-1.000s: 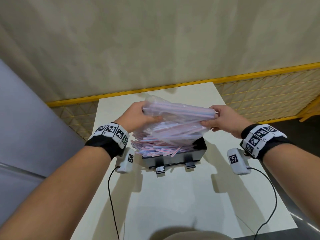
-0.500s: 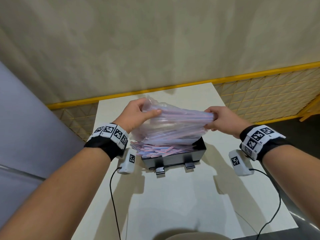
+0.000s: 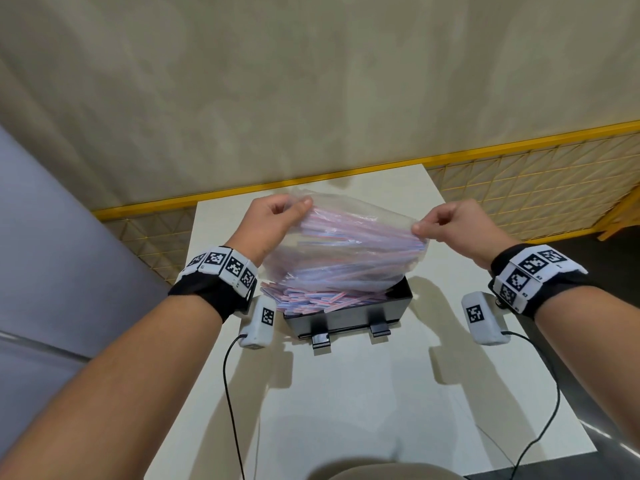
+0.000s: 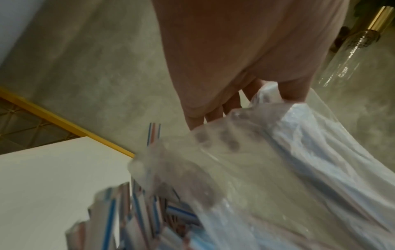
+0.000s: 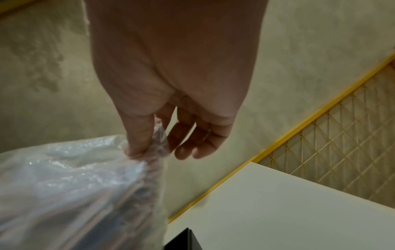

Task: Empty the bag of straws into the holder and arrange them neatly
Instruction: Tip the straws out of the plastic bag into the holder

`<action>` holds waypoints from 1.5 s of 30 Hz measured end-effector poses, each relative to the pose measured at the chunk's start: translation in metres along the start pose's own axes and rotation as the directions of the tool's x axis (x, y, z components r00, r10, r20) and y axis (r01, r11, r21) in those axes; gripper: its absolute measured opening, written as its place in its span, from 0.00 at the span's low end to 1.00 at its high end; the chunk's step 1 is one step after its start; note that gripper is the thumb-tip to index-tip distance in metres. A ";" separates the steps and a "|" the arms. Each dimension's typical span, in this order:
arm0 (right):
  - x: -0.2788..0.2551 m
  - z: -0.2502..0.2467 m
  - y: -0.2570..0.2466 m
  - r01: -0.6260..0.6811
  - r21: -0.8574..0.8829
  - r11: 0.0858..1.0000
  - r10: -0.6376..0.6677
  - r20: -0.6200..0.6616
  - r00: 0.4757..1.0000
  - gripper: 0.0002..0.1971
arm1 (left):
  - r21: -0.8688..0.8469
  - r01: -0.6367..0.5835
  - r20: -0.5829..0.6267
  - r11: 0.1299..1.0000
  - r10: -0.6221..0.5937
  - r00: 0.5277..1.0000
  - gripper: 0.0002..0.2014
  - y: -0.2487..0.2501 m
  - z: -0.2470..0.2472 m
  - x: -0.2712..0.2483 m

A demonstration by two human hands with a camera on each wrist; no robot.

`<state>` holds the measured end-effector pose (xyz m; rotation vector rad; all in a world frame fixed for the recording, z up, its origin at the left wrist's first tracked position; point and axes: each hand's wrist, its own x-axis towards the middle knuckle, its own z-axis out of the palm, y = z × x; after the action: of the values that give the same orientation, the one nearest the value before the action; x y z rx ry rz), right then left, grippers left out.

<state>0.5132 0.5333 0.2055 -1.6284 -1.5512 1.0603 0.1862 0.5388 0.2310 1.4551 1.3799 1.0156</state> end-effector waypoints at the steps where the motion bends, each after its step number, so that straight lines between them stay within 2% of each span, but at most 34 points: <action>1: -0.001 -0.001 -0.002 0.008 -0.004 1.000 -0.008 -0.005 1.000 0.09 | 0.005 -0.006 -0.010 1.000 0.006 1.000 0.06 0.000 0.001 -0.001; 3: -0.001 -0.002 -0.006 0.032 0.022 0.999 -0.032 -0.003 0.999 0.06 | 0.027 -0.022 -0.015 0.999 0.023 1.000 0.05 -0.001 0.002 -0.001; 7: 0.002 0.003 -0.004 0.078 0.042 0.996 -0.078 -0.007 0.997 0.11 | 0.105 -0.053 -0.018 0.993 0.056 0.998 0.09 -0.002 0.004 0.000; 10: 0.005 0.008 -0.002 0.101 0.061 0.993 -0.101 -0.002 0.995 0.12 | 0.043 -0.066 -0.049 0.997 0.068 0.996 0.09 0.001 0.003 0.001; 12: 0.004 0.009 -0.002 0.132 -0.009 0.991 -0.132 0.010 0.991 0.05 | -0.004 -0.064 -0.040 0.998 0.064 0.997 0.05 0.004 0.003 0.000; 13: 0.003 0.009 -0.003 0.154 -0.064 0.986 -0.153 0.022 0.988 0.06 | -0.009 -0.063 -0.034 0.998 0.063 0.997 0.04 0.007 0.002 -0.001; 15: 0.002 0.010 -0.005 0.185 -0.132 0.974 -0.183 0.025 0.983 0.15 | 0.017 -0.075 -0.030 0.997 0.076 0.997 0.10 0.010 0.002 -0.002; 17: 0.002 0.011 -0.008 0.203 -0.144 0.968 -0.208 -0.015 0.978 0.18 | 0.032 -0.098 -0.042 0.995 0.099 0.994 0.17 0.009 0.003 0.000; 19: 0.005 0.014 -0.007 0.235 -0.179 0.955 -0.245 -0.040 0.969 0.13 | 0.057 -0.114 -0.041 0.992 0.116 0.992 0.15 0.009 0.005 0.000; 21: 0.006 0.016 -0.005 0.250 -0.182 0.951 -0.262 -0.045 0.964 0.07 | 0.057 -0.131 -0.046 0.990 0.134 0.990 0.07 0.008 0.008 0.000; 23: 0.006 0.018 -0.004 0.243 -0.156 0.957 -0.250 -0.030 0.968 0.16 | 0.014 -0.139 -0.048 0.990 0.140 0.989 0.03 0.009 0.009 0.001; 24: 0.005 0.018 -0.005 0.241 -0.156 0.958 -0.246 -0.009 0.969 0.18 | 0.021 -0.138 -0.044 0.990 0.139 0.989 0.04 0.010 0.009 0.001; 26: 0.003 0.020 -0.009 0.226 -0.162 0.961 -0.225 0.026 0.974 0.15 | 0.121 -0.114 -0.007 0.986 0.116 0.993 0.12 0.013 0.008 0.001; 27: 0.002 0.021 -0.011 0.210 -0.181 0.961 -0.203 0.056 0.977 0.19 | 0.197 -0.092 0.049 0.976 0.084 0.995 0.18 0.013 0.006 0.000; 29: -0.001 0.023 -0.012 0.154 -0.303 0.940 -0.116 0.138 0.984 0.29 | 0.335 -0.056 0.164 0.941 0.001 0.986 0.22 0.007 0.005 -0.001; 31: -0.002 0.024 -0.012 0.117 -0.462 0.879 -0.025 0.200 0.979 0.33 | 0.411 -0.068 0.202 0.909 -0.018 0.979 0.16 -0.004 0.004 0.001; 32: -0.002 0.025 -0.009 0.135 -0.529 0.838 -0.011 0.232 0.973 0.31 | 0.399 -0.065 0.190 0.915 -0.013 0.982 0.16 -0.007 0.004 0.001; 33: -0.002 0.026 -0.008 0.172 -0.567 0.805 -0.027 0.254 0.967 0.24 | 0.368 -0.054 0.176 0.928 -0.013 0.984 0.17 -0.009 0.005 0.000; 35: -0.002 0.028 -0.008 0.208 -0.548 0.810 -0.068 0.265 0.962 0.04 | 0.315 -0.046 0.156 0.948 -0.003 0.988 0.14 -0.008 0.009 -0.001; 37: -0.001 0.029 -0.007 0.197 -0.496 0.846 -0.069 0.264 0.962 0.14 | 0.296 -0.043 0.136 0.954 0.002 0.991 0.14 -0.008 0.012 -0.001; 39: -0.001 0.029 -0.006 0.199 -0.495 0.846 -0.090 0.237 0.967 0.17 | 0.234 -0.023 0.145 0.972 -0.012 0.989 0.18 -0.007 0.013 -0.002; 41: 0.000 0.028 -0.005 0.216 -0.514 0.830 -0.116 0.219 0.969 0.16 | 0.217 0.008 0.186 0.976 -0.050 0.981 0.23 -0.006 0.012 -0.003; 43: 0.001 0.026 -0.004 0.212 -0.499 0.840 -0.134 0.188 0.973 0.14 | 0.307 -0.026 0.225 0.951 -0.046 0.973 0.29 -0.009 0.011 -0.003; 45: 0.000 0.024 -0.004 0.215 -0.435 0.874 -0.156 0.167 0.974 0.10 | 0.355 -0.056 0.213 0.933 -0.023 0.977 0.32 -0.012 0.011 -0.002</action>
<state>0.4899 0.5319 0.1974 -1.6810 -2.1159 0.7450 0.1928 0.5365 0.2161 1.7889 1.4460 0.6096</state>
